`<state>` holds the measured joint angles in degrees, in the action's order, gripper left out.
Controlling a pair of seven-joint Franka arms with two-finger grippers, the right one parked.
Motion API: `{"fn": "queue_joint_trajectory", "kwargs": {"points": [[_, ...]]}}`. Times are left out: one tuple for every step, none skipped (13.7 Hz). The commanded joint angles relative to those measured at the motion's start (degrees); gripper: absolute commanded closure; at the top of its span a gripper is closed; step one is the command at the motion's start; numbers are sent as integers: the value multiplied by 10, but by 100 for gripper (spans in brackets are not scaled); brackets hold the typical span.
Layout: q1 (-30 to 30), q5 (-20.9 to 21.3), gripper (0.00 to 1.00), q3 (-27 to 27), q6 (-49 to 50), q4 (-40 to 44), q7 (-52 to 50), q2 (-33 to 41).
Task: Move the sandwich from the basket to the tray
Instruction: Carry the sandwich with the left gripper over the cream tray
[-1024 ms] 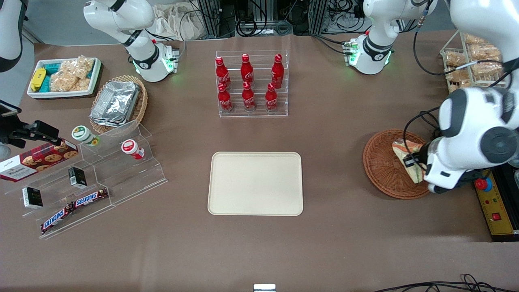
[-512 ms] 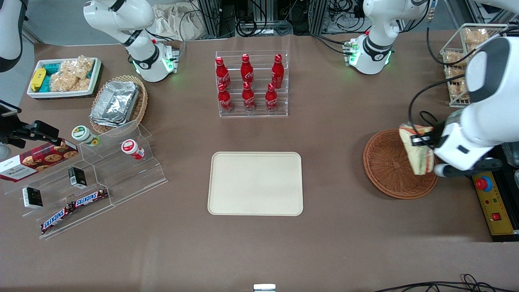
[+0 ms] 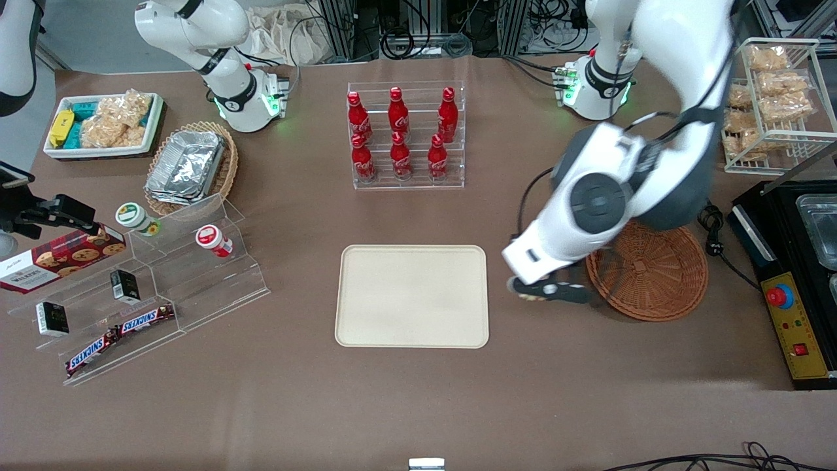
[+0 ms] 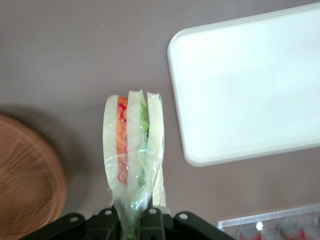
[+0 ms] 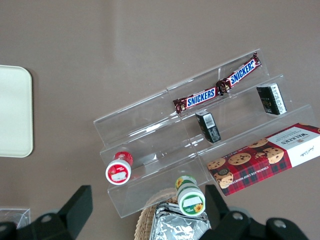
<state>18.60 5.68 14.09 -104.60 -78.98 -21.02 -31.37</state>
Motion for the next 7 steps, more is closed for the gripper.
{"fn": "queue_joint_trajectory", "kwargs": {"points": [[36, 30, 100, -6, -71, 18, -50, -61], [40, 34, 100, -6, -119, 17, -63, -82], [48, 34, 100, -6, -163, 16, -80, -99], [50, 34, 100, -6, -196, 16, -95, -117], [52, 33, 100, -6, -218, 17, -101, -134], [55, 32, 100, -6, -230, 17, -106, -147], [55, 32, 100, -6, -237, 17, -115, -157]]}}
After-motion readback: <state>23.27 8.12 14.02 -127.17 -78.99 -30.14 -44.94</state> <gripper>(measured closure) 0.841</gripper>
